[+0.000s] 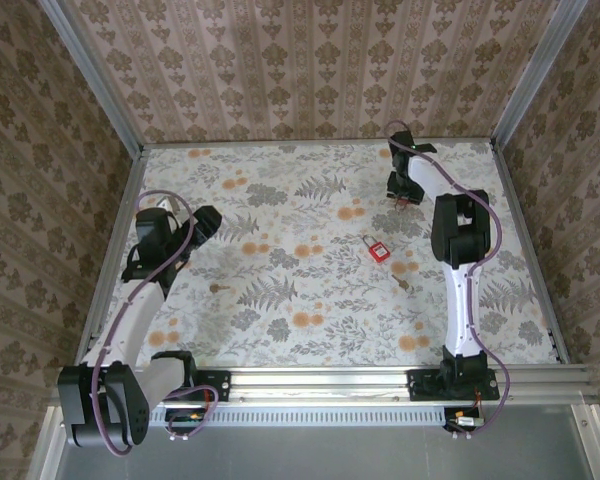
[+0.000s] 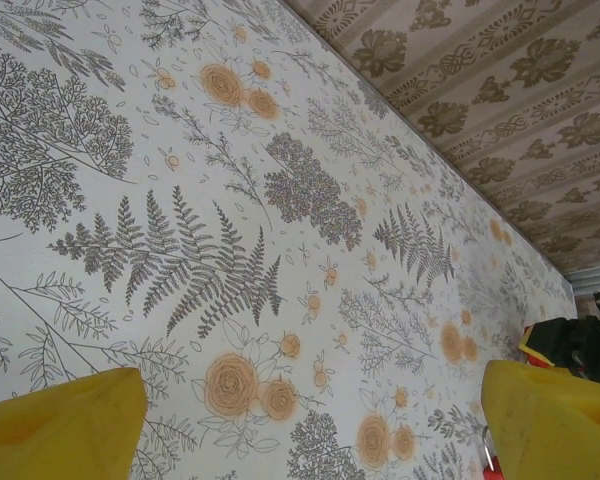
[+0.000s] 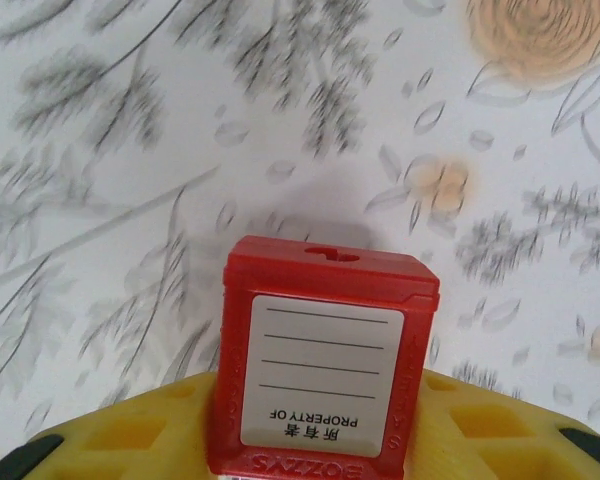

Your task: Unlock with the key

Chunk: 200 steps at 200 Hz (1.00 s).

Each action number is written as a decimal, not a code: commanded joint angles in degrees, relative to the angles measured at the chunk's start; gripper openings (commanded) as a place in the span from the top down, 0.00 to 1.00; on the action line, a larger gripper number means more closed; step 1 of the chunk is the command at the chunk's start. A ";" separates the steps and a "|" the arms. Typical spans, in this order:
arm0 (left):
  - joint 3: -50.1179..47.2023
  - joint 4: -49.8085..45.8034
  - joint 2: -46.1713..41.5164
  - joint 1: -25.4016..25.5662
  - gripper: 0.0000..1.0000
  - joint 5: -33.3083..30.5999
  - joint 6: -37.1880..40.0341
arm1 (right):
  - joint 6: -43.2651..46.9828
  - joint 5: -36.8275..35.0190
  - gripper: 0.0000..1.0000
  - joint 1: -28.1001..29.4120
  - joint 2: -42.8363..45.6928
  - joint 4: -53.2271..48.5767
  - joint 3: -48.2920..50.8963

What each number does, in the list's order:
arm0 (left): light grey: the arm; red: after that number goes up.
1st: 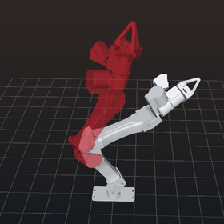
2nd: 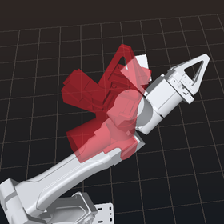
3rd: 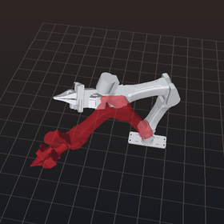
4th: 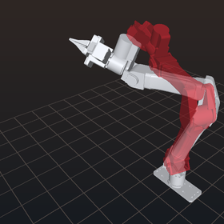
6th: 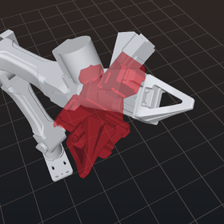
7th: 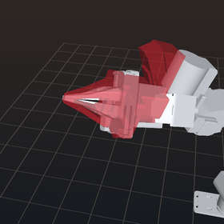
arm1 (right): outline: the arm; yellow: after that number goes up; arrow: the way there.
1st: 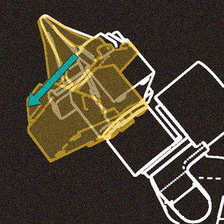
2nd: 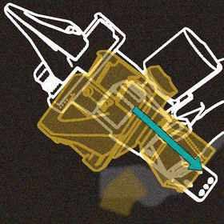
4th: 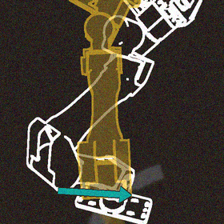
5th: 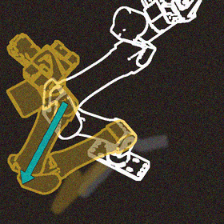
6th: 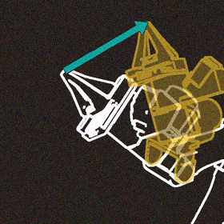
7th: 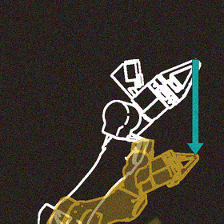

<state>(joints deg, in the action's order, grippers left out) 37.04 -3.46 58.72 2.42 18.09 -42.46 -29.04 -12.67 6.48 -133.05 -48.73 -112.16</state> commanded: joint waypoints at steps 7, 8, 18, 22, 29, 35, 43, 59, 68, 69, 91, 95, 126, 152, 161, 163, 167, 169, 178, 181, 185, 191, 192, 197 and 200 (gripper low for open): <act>1.37 -2.70 -3.16 -0.30 0.12 0.66 0.02 | 1.01 0.76 0.54 3.58 9.18 3.53 6.31; 1.37 -2.78 -3.25 -0.35 0.12 0.65 0.06 | 1.01 0.82 0.54 3.78 9.37 3.63 6.59; 1.28 -3.49 -4.01 -0.39 0.12 0.63 -0.08 | 1.00 1.41 0.54 5.45 11.57 4.74 9.79; 1.21 -3.83 -4.33 -0.39 0.12 0.63 -0.21 | 0.46 1.46 0.54 6.13 12.21 5.00 11.16; 0.97 -4.31 -4.93 -0.32 0.12 0.76 -0.48 | -0.56 2.69 0.55 7.30 13.90 6.39 13.85; 0.65 -4.52 -5.37 -0.31 0.12 1.01 -0.73 | -1.12 4.33 0.55 8.55 15.37 8.06 16.77; 0.05 -4.77 -5.99 -0.31 0.12 1.44 -1.09 | -2.15 5.25 0.55 10.72 16.81 9.02 19.76; -1.18 -4.98 -7.24 -0.31 0.12 2.16 -1.60 | -3.78 5.41 0.54 15.61 18.59 9.61 23.97; -1.73 -5.11 -7.88 -0.16 0.12 2.45 -1.79 | -5.34 6.08 0.54 18.34 19.58 11.26 26.77; -1.81 -5.13 -7.90 -0.19 0.12 2.47 -1.86 | -5.47 6.21 0.54 18.63 19.67 11.45 27.10; -2.27 -6.13 -9.98 -0.22 0.12 4.37 -2.20 | -8.76 6.48 0.54 25.10 20.30 12.62 29.62; -2.38 -6.34 -10.56 -0.15 0.12 4.49 -2.19 | -9.34 6.39 0.53 26.19 20.12 12.88 29.70; -3.66 -9.41 -15.20 -0.13 0.11 3.37 -2.19 | -11.16 5.20 0.53 31.68 16.19 10.75 26.18; -3.95 -11.52 -16.96 -0.13 0.10 3.44 -1.75 | -12.22 6.88 0.52 32.61 13.71 9.71 24.13; -3.90 -12.03 -16.97 -0.16 0.10 3.85 -1.43 | -12.36 7.28 0.51 32.97 13.24 9.62 23.81; -3.90 -12.08 -16.97 -0.14 0.10 3.88 -1.41 | -12.36 7.41 0.51 33.09 13.19 9.60 23.83; -3.90 -12.25 -16.97 -0.13 0.10 4.03 -1.36 | -12.35 7.60 0.50 33.22 13.12 9.62 23.81; -3.90 -12.37 -16.97 -0.13 0.10 4.05 -1.32 | -12.36 7.75 0.50 33.24 13.03 9.66 23.74; -4.07 -12.61 -16.95 -0.17 0.10 4.06 -1.31 | -12.44 8.80 0.49 33.42 12.77 9.97 23.61; -4.15 -12.60 -17.00 -0.14 0.10 4.11 -1.30 | -12.45 9.40 0.48 33.42 12.63 9.94 23.50; -4.25 -12.62 -16.93 -0.13 0.10 4.15 -1.23 | -12.40 10.05 0.48 33.42 12.49 10.03 23.40; -4.34 -12.52 -16.88 -0.13 0.10 4.22 -1.33 | -12.28 10.94 0.47 33.42 12.43 10.12 23.26; -4.34 -12.53 -16.88 -0.13 0.10 4.23 -1.41 | -12.28 11.01 0.47 33.42 12.45 10.18 23.28; -4.47 -12.48 -16.93 -0.14 0.10 4.24 -1.44 | -12.15 11.75 0.46 33.42 12.46 10.28 23.16; -4.51 -12.34 -16.84 -0.13 0.10 4.24 -1.54 | -11.92 12.29 0.45 33.42 12.58 10.32 23.14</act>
<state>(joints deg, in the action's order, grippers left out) 33.41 -14.61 42.26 2.44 21.23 -43.97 -40.29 -4.56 39.55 -119.74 -37.69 -87.31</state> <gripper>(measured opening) 0.898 0.532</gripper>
